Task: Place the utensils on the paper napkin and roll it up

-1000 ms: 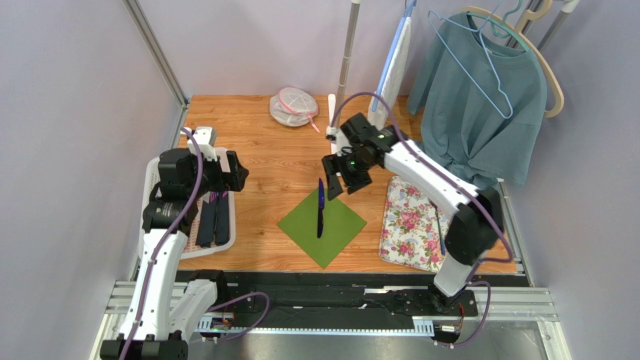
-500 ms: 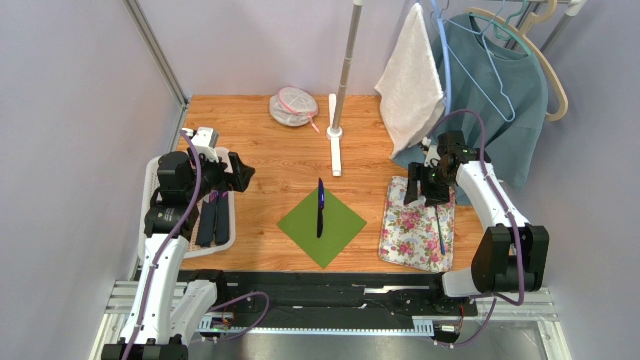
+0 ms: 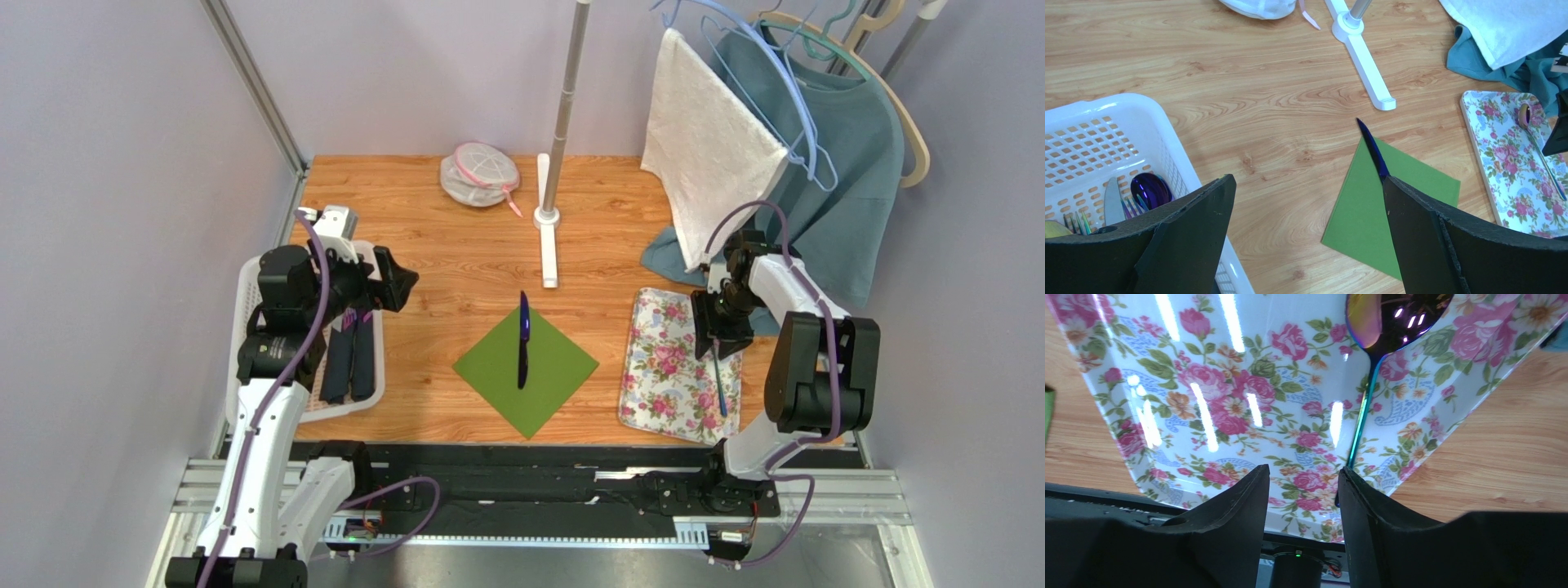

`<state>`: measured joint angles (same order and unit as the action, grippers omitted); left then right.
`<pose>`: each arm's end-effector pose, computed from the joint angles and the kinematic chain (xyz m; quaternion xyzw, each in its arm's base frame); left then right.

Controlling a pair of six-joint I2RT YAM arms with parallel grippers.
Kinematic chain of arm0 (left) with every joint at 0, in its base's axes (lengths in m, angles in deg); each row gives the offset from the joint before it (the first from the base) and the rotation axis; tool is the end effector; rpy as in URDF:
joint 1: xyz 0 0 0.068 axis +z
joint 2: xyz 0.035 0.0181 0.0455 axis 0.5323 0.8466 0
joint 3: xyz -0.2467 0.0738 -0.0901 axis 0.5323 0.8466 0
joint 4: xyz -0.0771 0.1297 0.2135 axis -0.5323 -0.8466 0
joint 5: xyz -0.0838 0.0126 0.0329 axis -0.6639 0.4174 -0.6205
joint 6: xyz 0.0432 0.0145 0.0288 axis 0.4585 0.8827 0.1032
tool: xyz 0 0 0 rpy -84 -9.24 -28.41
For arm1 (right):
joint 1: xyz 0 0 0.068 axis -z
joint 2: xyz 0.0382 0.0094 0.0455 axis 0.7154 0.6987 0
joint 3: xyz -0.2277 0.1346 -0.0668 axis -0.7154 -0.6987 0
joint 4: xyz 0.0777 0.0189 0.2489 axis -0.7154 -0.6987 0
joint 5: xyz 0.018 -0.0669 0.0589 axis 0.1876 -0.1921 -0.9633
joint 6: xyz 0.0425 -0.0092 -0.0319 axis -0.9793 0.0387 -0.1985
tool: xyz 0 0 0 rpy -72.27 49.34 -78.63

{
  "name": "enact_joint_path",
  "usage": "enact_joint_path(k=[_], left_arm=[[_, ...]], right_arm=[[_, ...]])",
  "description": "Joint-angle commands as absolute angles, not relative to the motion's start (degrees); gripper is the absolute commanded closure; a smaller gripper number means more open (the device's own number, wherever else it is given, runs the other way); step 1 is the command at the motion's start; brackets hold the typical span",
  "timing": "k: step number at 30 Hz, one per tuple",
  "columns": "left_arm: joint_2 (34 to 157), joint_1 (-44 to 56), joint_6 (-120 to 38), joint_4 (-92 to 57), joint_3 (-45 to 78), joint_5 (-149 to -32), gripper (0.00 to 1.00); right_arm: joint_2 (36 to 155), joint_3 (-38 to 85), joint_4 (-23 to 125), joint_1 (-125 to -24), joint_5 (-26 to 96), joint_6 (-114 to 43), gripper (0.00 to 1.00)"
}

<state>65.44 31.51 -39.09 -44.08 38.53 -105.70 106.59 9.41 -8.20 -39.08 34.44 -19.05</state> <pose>0.1748 -0.0161 0.3446 0.0519 0.8075 -0.2154 0.5466 0.2699 -0.0264 0.1964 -0.0263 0.9973 0.0680 0.0114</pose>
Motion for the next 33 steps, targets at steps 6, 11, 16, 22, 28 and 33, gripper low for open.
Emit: enact_joint_path(k=[6,11,16,22,28,33], left_arm=[[65.91,31.81,-39.24,-41.65,38.72,-106.69,0.01],[65.83,31.81,-39.15,-41.74,38.98,-106.69,0.01],[65.82,31.81,-38.54,-42.0,39.25,-106.25,0.01],[66.09,31.81,-38.71,-41.39,39.51,-105.81,0.01],[66.35,31.81,-38.36,-41.91,39.51,-105.2,0.01],[66.35,31.81,-38.19,-42.53,39.6,-105.37,0.01]], right_arm=[[110.02,8.98,-5.24,-36.27,39.62,-12.31,0.57],[113.45,8.63,-3.56,-36.27,36.98,-12.22,0.59],[115.12,8.19,-1.45,-36.27,36.1,-12.13,0.62],[116.71,6.96,0.39,-36.62,37.77,-12.4,0.82],[115.74,8.63,-1.62,-37.23,37.42,-13.63,1.0],[111.09,11.34,-5.22,-37.94,33.29,-15.56,1.0]])
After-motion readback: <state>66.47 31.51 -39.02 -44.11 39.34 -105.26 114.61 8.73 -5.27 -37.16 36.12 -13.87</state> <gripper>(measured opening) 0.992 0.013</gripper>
